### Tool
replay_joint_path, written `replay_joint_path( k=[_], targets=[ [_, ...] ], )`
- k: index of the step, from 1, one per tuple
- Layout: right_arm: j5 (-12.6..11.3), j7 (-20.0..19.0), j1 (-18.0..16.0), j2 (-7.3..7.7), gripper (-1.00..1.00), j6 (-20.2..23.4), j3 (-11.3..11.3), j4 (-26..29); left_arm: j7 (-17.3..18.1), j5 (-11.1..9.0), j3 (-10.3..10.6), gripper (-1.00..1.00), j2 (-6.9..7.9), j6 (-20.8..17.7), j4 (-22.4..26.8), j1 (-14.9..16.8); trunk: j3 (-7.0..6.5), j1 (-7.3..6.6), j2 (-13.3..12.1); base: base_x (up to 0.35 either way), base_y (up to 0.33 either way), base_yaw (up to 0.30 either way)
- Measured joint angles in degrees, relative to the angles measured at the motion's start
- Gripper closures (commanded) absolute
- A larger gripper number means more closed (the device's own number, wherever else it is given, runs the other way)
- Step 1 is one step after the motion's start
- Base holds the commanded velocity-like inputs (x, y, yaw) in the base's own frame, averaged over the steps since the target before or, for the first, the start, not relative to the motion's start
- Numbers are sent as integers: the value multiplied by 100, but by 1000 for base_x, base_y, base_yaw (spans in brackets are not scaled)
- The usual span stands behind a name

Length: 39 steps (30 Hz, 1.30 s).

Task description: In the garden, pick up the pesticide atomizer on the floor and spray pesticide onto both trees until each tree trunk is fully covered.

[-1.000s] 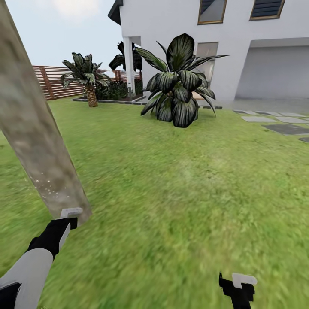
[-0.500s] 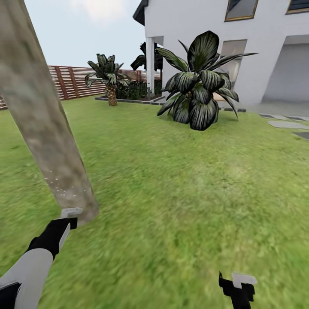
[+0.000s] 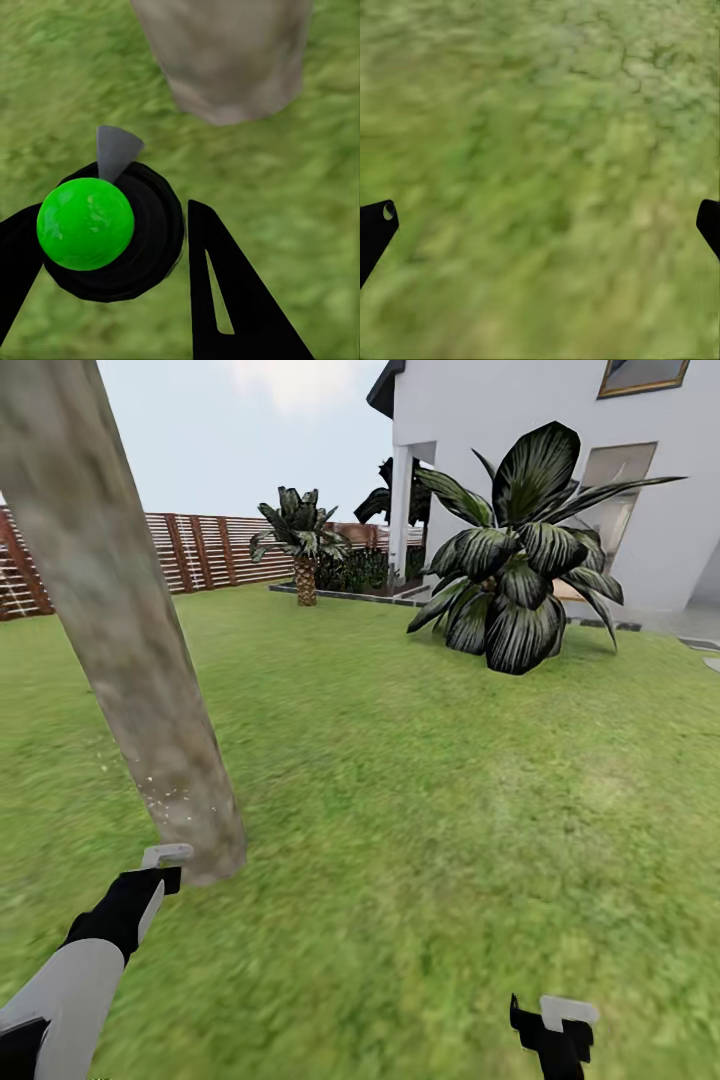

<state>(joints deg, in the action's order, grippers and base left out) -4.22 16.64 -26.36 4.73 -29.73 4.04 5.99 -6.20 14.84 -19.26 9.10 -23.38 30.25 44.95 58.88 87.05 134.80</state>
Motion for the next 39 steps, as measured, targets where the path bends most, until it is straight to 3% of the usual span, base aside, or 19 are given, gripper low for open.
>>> replay_joint_path(
  k=[17,37,39],
  targets=[
    [0,1,1,1,-100,-1,0,2,0,2,0,100,-1,2,-2,1,0,0,0,172,-228,36],
    [0,0,0,0,-100,-2,0,0,-2,-43,2,100,-8,4,-60,0,0,1,0,117,-257,269],
    [0,1,0,0,-100,-2,-7,0,2,-104,-3,100,-155,74,-241,-2,0,1,0,164,-256,275]
  ],
)
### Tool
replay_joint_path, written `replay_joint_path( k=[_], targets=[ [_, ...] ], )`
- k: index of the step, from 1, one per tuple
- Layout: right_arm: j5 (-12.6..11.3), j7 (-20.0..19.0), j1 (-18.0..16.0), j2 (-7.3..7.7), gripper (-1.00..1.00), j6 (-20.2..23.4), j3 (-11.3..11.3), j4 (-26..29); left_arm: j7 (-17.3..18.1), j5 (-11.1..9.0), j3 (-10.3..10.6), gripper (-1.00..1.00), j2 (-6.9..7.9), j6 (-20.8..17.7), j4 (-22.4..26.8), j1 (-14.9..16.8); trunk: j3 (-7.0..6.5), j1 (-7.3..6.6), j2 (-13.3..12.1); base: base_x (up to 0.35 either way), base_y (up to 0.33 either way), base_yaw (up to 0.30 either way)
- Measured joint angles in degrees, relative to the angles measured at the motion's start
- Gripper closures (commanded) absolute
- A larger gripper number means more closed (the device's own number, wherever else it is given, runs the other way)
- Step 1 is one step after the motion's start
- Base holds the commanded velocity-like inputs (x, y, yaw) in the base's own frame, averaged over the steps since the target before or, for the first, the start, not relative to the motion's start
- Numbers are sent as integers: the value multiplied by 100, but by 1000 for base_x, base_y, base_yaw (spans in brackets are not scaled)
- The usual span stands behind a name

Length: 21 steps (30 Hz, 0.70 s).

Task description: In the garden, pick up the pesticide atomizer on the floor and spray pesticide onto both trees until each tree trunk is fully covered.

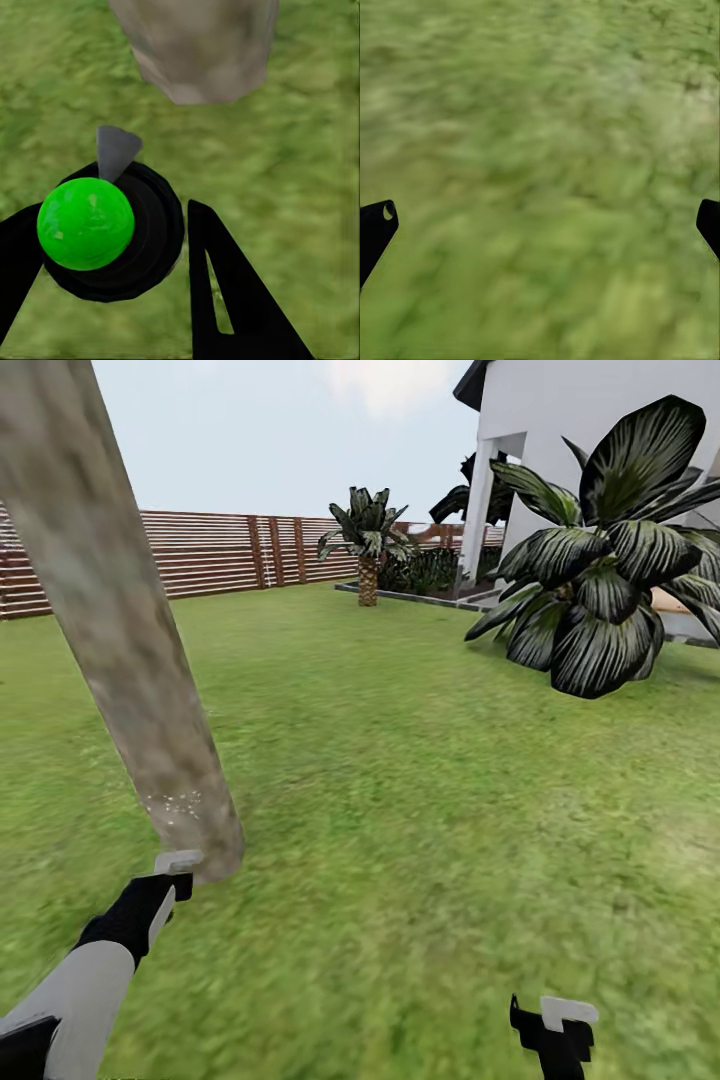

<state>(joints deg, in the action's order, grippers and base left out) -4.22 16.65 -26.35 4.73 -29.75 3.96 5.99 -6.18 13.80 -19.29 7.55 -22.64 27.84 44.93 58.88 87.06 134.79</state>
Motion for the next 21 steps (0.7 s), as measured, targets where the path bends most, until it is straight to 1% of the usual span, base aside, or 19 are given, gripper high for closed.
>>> replay_joint_path(
  k=[2,3,4,5,9,12,14,16,19,20,21],
  targets=[
    [0,0,0,0,-100,0,-1,0,-3,23,-1,100,-199,173,-13,1,0,0,0,168,-255,275],
    [0,0,0,0,-100,0,-1,0,-4,18,3,100,-328,254,15,1,0,0,0,169,-255,275],
    [0,0,0,0,-100,1,-1,0,-5,39,-3,100,-406,293,35,2,0,0,0,170,-254,275],
    [0,0,0,2,-100,2,-1,0,-5,53,-10,100,-443,316,46,2,0,0,0,170,-254,275],
    [-4,0,0,8,-100,0,-1,0,-5,66,-19,100,-414,321,66,8,0,0,0,170,-254,275],
    [0,1,0,9,-100,0,0,0,14,74,-19,100,-335,301,75,22,0,0,0,146,-256,275],
    [0,0,0,9,-100,0,-1,0,20,71,-13,100,-302,284,74,34,0,1,0,-31,-265,275],
    [0,0,0,9,-100,1,-1,0,29,68,-14,100,-294,243,75,87,0,3,0,-181,-229,275],
    [0,-1,0,9,-100,1,-1,0,34,72,-7,100,-301,-19,113,120,0,3,0,-160,-163,275],
    [0,-2,0,9,-100,4,-3,0,39,79,4,100,-323,-162,245,162,-1,2,1,-45,-42,271],
    [0,-2,1,9,-100,4,-2,1,42,86,12,100,-344,-225,370,184,-1,1,0,-23,-21,174]
  ],
)
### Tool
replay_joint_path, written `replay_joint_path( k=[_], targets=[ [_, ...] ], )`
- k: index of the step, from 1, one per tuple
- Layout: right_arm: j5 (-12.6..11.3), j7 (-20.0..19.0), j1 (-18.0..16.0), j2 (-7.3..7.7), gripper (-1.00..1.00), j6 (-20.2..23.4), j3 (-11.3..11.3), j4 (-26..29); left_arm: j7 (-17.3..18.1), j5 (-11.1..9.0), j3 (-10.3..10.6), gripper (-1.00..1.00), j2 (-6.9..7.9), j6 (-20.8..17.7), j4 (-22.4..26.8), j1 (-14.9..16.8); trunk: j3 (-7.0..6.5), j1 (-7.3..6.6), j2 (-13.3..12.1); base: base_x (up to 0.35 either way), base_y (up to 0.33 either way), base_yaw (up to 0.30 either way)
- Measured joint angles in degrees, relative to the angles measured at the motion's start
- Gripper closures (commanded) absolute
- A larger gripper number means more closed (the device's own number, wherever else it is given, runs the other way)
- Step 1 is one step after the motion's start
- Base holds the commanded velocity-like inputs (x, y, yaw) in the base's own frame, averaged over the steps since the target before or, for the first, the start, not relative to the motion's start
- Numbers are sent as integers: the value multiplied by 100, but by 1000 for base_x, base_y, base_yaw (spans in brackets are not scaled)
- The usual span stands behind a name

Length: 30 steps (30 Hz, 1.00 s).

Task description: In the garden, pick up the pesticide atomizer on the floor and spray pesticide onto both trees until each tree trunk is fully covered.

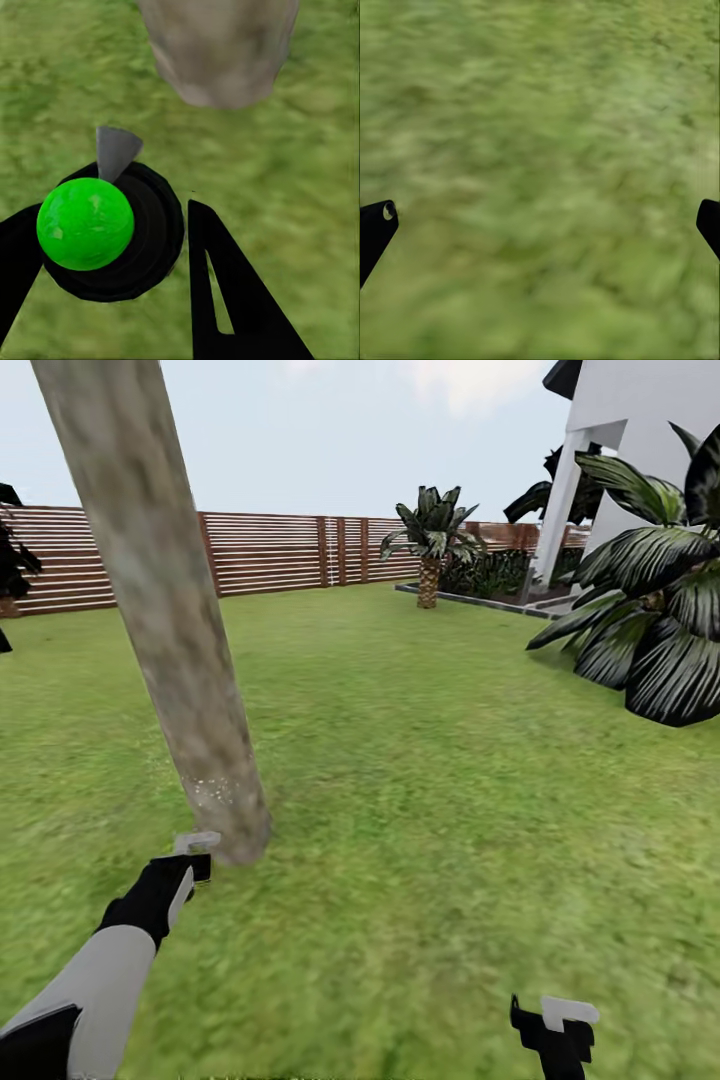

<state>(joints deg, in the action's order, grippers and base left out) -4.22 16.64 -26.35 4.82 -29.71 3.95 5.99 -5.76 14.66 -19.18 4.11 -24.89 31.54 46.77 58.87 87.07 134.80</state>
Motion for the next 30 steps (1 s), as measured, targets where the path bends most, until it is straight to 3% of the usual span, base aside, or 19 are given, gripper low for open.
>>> replay_joint_path(
  k=[3,6,9,12,14,19,30],
  targets=[
    [-1,0,1,1,-100,0,0,1,10,17,29,100,-88,-276,444,71,0,0,0,-7,-6,51],
    [0,0,1,1,-100,-1,0,2,19,43,44,100,-151,-700,586,476,-1,-1,0,-1,-1,5],
    [0,0,1,1,-100,-1,0,2,33,42,48,100,-174,-776,579,822,-1,-1,0,0,0,0],
    [0,0,1,1,-100,0,1,2,22,55,47,100,-223,-785,576,890,0,0,0,0,0,0],
    [0,0,1,1,-100,0,1,2,37,100,49,100,-155,-795,585,895,0,0,0,0,0,0],
    [0,0,1,1,-100,0,1,2,71,84,74,100,317,-795,598,828,1,0,0,0,0,4],
    [-5,2,1,1,-100,-2,1,1,31,55,43,100,260,-763,588,797,0,-3,0,133,-79,132]
  ],
)
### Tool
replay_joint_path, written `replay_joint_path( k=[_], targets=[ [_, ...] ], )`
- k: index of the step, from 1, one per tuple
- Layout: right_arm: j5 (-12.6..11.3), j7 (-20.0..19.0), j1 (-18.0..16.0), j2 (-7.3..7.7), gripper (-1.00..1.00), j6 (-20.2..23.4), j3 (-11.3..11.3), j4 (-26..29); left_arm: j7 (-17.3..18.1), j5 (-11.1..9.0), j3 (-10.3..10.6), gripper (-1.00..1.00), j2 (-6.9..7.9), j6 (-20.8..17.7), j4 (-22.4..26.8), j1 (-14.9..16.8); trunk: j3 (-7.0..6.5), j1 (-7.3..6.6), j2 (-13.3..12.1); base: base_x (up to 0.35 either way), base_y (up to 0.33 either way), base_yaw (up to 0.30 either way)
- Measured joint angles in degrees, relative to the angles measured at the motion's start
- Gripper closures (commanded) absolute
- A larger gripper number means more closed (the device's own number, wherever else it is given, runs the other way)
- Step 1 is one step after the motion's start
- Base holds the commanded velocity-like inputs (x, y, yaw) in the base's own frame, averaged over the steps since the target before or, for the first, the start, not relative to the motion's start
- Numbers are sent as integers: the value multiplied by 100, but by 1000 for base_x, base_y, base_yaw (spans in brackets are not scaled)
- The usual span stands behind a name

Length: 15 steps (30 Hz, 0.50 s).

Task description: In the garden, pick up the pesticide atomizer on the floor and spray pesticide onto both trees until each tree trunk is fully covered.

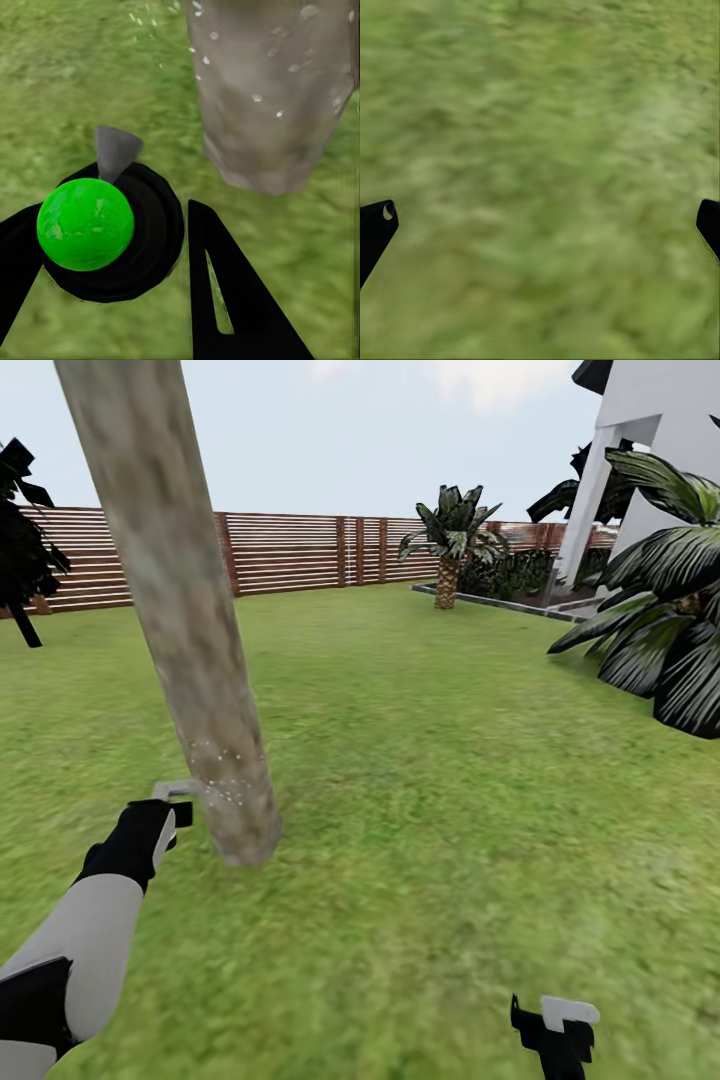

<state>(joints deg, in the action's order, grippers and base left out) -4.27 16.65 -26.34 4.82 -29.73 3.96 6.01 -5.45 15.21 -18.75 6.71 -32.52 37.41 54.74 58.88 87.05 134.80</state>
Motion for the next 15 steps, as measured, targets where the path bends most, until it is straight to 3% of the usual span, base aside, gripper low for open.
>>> replay_joint_path(
  k=[5,8,15],
  targets=[
    [4,-1,0,0,-100,1,0,0,-12,10,1,100,0,2,-75,-58,0,0,0,274,-89,1],
    [3,-2,0,0,-100,1,0,0,-13,8,2,100,4,53,-83,-341,1,3,0,49,-11,17],
    [-1,-2,-1,-1,-100,1,-1,-1,10,6,10,100,-4,9,-116,-553,0,3,0,2,0,224]
  ],
)
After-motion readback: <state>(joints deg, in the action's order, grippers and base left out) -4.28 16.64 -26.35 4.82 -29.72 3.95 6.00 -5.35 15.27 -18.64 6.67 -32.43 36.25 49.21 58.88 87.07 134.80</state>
